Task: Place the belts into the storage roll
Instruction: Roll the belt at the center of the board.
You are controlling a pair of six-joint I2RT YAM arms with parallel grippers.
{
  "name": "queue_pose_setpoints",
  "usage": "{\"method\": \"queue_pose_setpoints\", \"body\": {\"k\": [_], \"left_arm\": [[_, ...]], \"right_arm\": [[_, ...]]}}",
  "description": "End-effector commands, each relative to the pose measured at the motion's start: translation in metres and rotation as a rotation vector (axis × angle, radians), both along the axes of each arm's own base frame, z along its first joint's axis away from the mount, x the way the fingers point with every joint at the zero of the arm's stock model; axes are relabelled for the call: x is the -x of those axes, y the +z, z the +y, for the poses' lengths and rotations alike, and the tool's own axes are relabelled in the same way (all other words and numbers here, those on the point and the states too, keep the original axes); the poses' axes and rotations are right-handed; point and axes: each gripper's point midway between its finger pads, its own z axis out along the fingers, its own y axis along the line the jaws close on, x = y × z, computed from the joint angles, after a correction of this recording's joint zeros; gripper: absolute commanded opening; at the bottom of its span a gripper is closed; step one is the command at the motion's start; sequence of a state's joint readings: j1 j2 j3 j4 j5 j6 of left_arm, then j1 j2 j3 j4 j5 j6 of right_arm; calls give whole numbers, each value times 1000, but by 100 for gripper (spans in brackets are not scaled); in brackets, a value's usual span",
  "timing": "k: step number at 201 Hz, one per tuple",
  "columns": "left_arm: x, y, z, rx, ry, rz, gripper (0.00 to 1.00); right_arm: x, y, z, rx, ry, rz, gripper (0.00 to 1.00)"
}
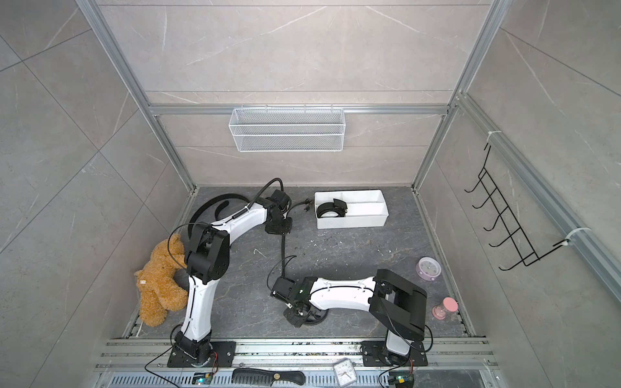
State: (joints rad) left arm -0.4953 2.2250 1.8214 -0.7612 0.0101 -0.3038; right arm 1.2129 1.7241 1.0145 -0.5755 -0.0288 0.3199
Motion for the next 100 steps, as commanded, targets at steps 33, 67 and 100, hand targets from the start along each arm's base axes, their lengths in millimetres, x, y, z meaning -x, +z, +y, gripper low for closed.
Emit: {"method": "queue_pose_setpoints", "body": {"k": [33,67,100], "left_arm": [[-54,-7,34,-103,-2,-48,0],[-65,-3,31,-65,-27,-58,0],[-48,6,0,111,-34,4,16]], "right_arm": [[41,-15,-19,118,77,69,0],[42,-8,-25,121,65,53,0],[31,-2,-6,73,45,38,0]]}}
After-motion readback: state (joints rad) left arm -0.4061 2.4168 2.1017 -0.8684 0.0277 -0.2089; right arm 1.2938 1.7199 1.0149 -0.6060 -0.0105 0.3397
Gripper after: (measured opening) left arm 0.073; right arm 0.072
